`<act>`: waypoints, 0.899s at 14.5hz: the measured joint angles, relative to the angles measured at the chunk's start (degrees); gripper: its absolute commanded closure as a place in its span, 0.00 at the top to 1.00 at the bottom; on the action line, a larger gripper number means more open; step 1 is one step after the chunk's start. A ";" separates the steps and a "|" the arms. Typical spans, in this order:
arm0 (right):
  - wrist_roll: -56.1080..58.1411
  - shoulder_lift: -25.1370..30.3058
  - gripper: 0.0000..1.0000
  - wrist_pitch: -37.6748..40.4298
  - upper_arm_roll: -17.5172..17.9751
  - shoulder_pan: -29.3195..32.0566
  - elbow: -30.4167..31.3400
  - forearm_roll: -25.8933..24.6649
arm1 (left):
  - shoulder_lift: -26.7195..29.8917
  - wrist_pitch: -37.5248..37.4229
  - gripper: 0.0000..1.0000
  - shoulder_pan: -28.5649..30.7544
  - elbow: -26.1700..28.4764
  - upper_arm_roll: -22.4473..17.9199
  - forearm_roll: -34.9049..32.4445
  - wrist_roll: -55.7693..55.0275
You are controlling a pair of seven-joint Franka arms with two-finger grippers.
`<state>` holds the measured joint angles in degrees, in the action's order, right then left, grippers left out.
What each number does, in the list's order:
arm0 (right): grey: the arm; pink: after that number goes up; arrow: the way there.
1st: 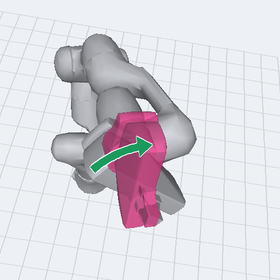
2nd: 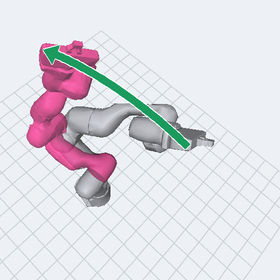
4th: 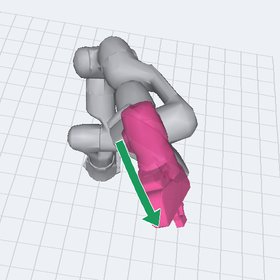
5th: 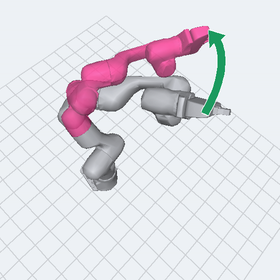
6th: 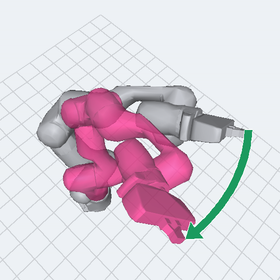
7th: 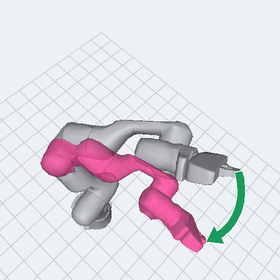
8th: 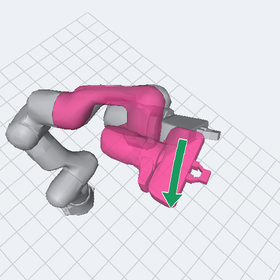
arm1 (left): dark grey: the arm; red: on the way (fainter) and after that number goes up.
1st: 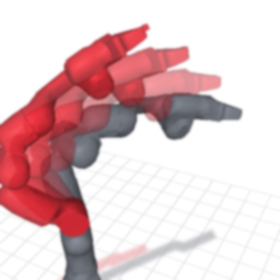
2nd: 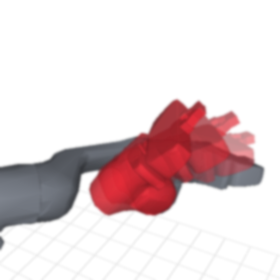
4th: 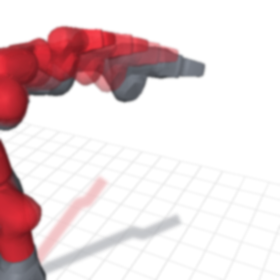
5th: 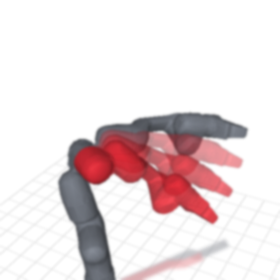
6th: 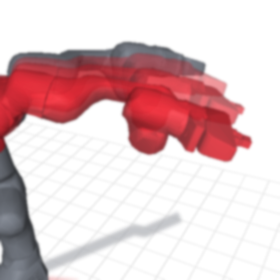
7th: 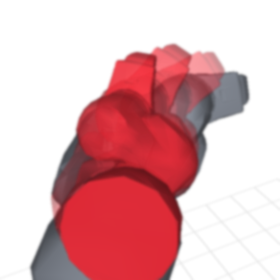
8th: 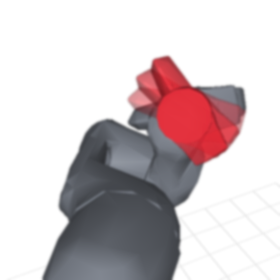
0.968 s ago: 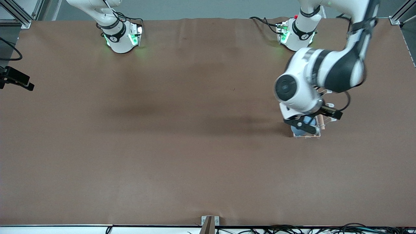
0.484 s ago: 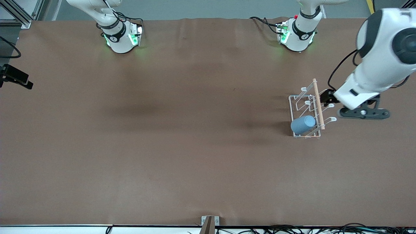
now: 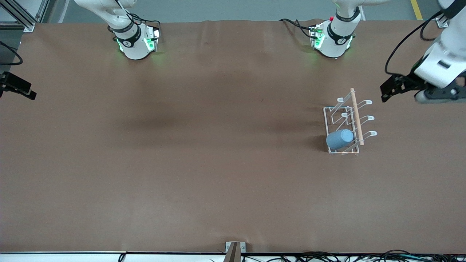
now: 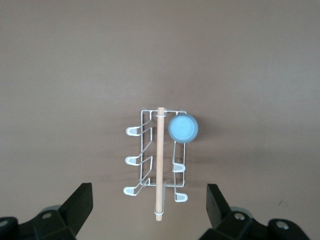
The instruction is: Hang cup on cup holder
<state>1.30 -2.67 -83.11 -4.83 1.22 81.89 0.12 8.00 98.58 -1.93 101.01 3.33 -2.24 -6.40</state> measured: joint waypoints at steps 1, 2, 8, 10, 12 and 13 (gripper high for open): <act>0.00 0.00 1.00 0.04 0.40 0.48 0.00 0.00 | 1.28 -0.23 1.00 -0.58 -0.31 -1.18 0.70 0.07; 0.00 0.00 1.00 0.06 1.18 1.24 0.00 0.00 | 1.79 -1.02 1.00 -0.69 -1.15 -1.62 1.41 0.15; 0.00 0.00 1.00 0.10 3.35 2.17 0.00 0.00 | -5.70 -11.97 1.00 -0.76 -15.12 -1.80 1.92 0.16; 0.00 0.00 1.00 0.10 3.34 2.20 0.00 0.00 | -7.45 -12.56 1.00 -0.77 -16.35 -1.78 1.92 0.16; 0.00 0.00 1.00 0.10 3.34 2.25 0.00 0.00 | -7.81 -12.92 1.00 -0.78 -16.29 -1.77 1.92 0.16; 0.01 0.00 1.00 0.10 3.34 2.30 0.00 0.00 | -7.74 -12.93 1.00 -0.79 -16.22 -1.75 1.92 0.16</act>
<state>1.31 -2.67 -83.01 -1.49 3.52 81.89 0.12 0.26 85.66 -2.71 84.79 1.58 -0.32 -6.24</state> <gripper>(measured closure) 0.000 0.000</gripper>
